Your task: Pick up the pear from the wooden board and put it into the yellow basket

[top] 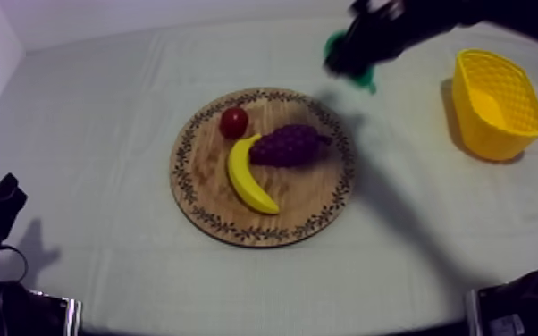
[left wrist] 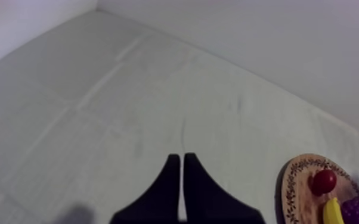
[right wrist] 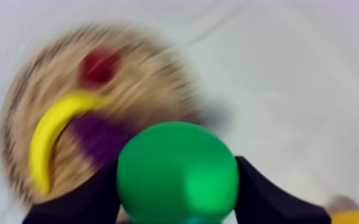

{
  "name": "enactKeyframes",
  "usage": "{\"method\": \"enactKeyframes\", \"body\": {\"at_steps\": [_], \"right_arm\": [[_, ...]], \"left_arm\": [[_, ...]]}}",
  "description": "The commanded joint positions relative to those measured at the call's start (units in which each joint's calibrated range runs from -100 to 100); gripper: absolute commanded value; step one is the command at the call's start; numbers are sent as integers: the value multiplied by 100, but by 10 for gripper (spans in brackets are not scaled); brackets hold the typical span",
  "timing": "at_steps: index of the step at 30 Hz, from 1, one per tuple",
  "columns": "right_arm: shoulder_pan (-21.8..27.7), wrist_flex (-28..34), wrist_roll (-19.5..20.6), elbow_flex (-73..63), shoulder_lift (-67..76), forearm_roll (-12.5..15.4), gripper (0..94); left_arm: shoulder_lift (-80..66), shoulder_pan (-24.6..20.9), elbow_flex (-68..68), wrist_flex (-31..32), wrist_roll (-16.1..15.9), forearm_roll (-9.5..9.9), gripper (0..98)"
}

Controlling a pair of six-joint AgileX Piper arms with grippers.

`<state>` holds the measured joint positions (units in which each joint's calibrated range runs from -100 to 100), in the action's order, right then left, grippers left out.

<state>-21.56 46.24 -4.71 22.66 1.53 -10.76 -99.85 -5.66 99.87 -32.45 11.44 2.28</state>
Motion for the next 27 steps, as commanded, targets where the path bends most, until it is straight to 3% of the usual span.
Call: {"method": "enactKeyframes", "body": {"at_steps": [1, 5, 11, 20, 27], "right_arm": [[833, -129, 800, -223, 528, -710, 355], [1768, -350, 1237, -406, 738, -1061, 363], [2698, -663, 1313, 12, 566, -1051, 367], [3177, -1170, 1416, 767, -228, -1118, 391], [3233, -1381, 914, 860, -742, -664, 391]], "left_arm": [[2, -2, 2, -5, 0, 0, 1], [2, -2, 2, -5, 1, 0, 1], [2, -2, 2, -5, 0, 0, 1], [2, -2, 2, -5, 0, 0, 1], [2, -2, 2, -5, 1, 0, 1]]}}
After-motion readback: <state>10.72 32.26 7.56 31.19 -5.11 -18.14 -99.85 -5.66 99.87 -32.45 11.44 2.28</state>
